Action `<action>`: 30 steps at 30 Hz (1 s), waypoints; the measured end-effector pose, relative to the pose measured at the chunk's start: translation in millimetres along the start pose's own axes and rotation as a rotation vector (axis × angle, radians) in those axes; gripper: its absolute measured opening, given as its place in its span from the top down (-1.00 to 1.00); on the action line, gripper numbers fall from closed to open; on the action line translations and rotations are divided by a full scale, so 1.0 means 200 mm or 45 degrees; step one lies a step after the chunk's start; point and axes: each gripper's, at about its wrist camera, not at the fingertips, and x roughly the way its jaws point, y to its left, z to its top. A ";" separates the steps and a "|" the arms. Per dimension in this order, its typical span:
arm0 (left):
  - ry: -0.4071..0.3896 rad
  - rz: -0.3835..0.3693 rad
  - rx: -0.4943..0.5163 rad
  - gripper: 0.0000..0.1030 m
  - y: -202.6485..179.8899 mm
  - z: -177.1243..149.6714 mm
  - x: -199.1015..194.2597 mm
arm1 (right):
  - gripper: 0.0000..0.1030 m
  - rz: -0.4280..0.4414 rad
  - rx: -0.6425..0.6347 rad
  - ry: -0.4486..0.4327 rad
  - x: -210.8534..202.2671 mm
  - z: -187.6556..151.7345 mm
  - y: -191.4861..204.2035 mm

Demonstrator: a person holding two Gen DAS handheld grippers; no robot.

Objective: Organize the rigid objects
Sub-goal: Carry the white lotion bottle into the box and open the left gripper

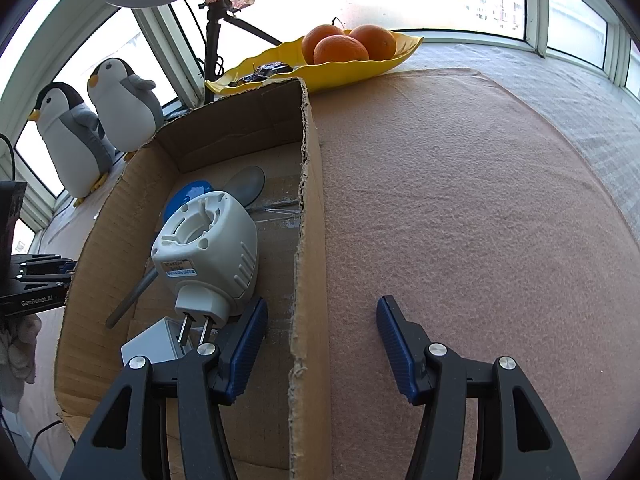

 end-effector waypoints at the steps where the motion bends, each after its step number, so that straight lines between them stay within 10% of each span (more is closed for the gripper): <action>1: -0.010 -0.002 -0.021 0.64 0.00 0.00 -0.01 | -0.03 -0.001 -0.001 0.000 0.00 0.00 0.00; 30: -0.182 -0.067 0.114 0.64 -0.41 0.31 -0.24 | -0.04 -0.007 -0.015 0.006 0.00 0.00 0.02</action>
